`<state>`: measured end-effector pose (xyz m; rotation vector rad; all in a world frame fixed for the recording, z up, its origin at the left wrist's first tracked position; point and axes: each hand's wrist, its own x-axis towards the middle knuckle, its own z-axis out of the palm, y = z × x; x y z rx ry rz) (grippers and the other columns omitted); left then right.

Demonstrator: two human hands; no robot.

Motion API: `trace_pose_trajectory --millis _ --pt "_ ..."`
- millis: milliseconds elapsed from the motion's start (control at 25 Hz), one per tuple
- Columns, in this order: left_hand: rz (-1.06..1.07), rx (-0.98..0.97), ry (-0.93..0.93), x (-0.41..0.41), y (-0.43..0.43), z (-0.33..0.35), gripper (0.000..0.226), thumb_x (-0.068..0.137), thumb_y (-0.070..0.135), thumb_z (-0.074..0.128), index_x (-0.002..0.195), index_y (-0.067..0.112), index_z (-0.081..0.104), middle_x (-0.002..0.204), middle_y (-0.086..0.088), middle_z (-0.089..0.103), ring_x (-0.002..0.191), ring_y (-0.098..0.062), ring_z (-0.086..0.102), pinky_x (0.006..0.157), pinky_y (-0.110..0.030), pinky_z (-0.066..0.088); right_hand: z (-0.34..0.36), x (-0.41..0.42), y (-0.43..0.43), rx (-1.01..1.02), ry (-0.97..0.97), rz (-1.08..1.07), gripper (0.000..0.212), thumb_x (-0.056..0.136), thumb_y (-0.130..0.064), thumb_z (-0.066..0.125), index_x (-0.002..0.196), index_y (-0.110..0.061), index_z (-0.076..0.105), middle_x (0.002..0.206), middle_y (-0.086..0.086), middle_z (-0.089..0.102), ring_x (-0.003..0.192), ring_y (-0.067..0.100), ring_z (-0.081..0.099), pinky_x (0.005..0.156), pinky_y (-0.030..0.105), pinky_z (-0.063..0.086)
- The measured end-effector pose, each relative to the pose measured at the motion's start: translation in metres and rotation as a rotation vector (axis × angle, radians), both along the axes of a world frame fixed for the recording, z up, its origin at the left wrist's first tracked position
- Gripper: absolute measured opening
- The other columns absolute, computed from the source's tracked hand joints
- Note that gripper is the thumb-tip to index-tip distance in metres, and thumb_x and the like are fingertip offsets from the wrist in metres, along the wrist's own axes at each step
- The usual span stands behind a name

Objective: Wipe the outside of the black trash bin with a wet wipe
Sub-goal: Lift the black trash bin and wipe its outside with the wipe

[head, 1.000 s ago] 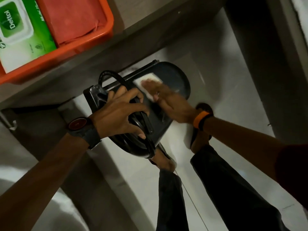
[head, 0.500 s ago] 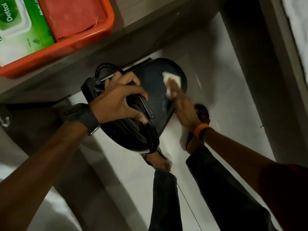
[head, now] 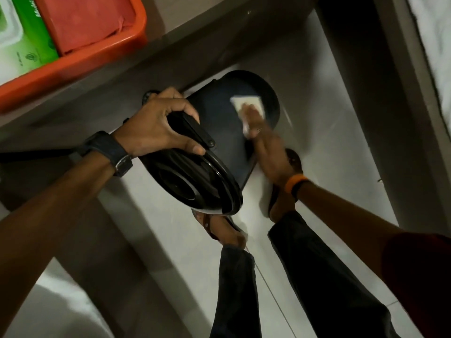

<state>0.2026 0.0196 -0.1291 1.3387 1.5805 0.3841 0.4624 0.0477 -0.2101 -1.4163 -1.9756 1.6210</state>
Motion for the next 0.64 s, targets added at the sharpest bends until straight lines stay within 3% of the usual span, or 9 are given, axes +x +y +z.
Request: trace_pose_trajectory --millis 80,120,200,280,360,400,480,560,640 --pt "0.071 0.002 -0.021 -0.003 0.003 -0.002 0.05 0.048 0.042 0.084 0.092 0.021 0.069 0.096 0.016 0.046 0.093 0.005 0.049 0.091 -0.005 0.036 -0.017 -0.003 0.034 -0.125 -0.151 -0.296 0.047 0.11 -0.023 0.03 0.156 -0.013 0.032 0.163 0.005 0.033 0.153 0.018 0.029 0.126 0.04 0.024" --pt "0.1 0.006 -0.026 -0.004 0.005 -0.001 0.05 0.05 0.041 0.083 0.094 0.022 0.068 0.097 0.016 0.047 0.093 0.006 0.05 0.092 -0.008 0.038 -0.018 -0.007 0.037 -0.158 -0.138 -0.33 0.048 0.11 -0.027 0.031 0.156 -0.013 0.034 0.163 0.005 0.034 0.152 0.019 0.03 0.126 0.041 0.024" --pt "0.162 0.045 -0.027 -0.005 0.009 0.002 0.053 0.055 0.04 0.082 0.1 0.015 0.069 0.1 0.009 0.048 0.093 0.006 0.051 0.093 -0.006 0.04 -0.004 -0.014 0.017 -0.11 0.011 -0.228 0.049 0.108 -0.035 0.03 0.154 -0.019 0.037 0.161 0.0 0.038 0.151 0.017 0.034 0.126 0.039 0.027" --pt "0.209 0.112 0.015 0.0 0.012 0.003 0.057 0.063 0.043 0.081 0.108 0.012 0.07 0.108 0.002 0.048 0.098 0.005 0.049 0.098 -0.011 0.041 0.016 -0.012 -0.012 0.067 0.142 -0.021 0.046 0.109 -0.034 0.027 0.154 -0.027 0.037 0.161 -0.016 0.032 0.153 0.007 0.027 0.126 0.026 0.021" --pt "0.219 0.21 0.215 0.013 0.012 0.001 0.051 0.075 0.051 0.076 0.119 0.027 0.068 0.12 0.003 0.05 0.114 -0.008 0.048 0.107 -0.036 0.038 0.013 -0.01 -0.004 0.151 0.159 0.006 0.044 0.11 -0.03 0.028 0.151 -0.025 0.042 0.156 -0.02 0.036 0.152 0.005 0.029 0.123 0.016 0.021" --pt "0.187 0.28 0.395 0.022 0.012 0.0 0.042 0.084 0.051 0.067 0.123 0.036 0.065 0.13 0.005 0.051 0.12 -0.019 0.046 0.104 -0.044 0.037 0.009 -0.014 0.012 0.082 0.101 -0.095 0.044 0.109 -0.03 0.03 0.147 -0.02 0.049 0.152 -0.015 0.043 0.148 0.009 0.037 0.121 0.017 0.028" --pt "0.039 0.494 0.663 0.041 0.007 -0.006 0.034 0.097 0.031 0.058 0.129 0.039 0.06 0.14 0.006 0.055 0.125 -0.032 0.046 0.102 -0.049 0.037 -0.003 -0.021 0.05 -0.088 -0.071 -0.322 0.048 0.107 -0.034 0.032 0.133 -0.007 0.062 0.135 0.002 0.063 0.129 0.02 0.058 0.105 0.023 0.043" --pt "-0.165 0.676 0.552 0.057 0.004 -0.016 0.037 0.097 0.005 0.056 0.13 0.021 0.063 0.132 -0.005 0.064 0.125 -0.033 0.053 0.107 -0.054 0.04 -0.013 -0.025 0.077 -0.165 -0.193 -0.35 0.05 0.108 -0.034 0.032 0.124 -0.001 0.066 0.126 0.015 0.068 0.118 0.027 0.061 0.087 0.02 0.04" --pt "-0.26 0.737 0.394 0.066 0.01 -0.02 0.024 0.099 0.01 0.055 0.12 0.01 0.067 0.114 -0.013 0.069 0.113 -0.034 0.062 0.107 -0.05 0.043 -0.019 -0.025 0.091 -0.18 -0.248 -0.234 0.044 0.109 -0.028 0.031 0.13 -0.008 0.063 0.138 0.013 0.062 0.128 0.027 0.056 0.082 0.013 0.033"
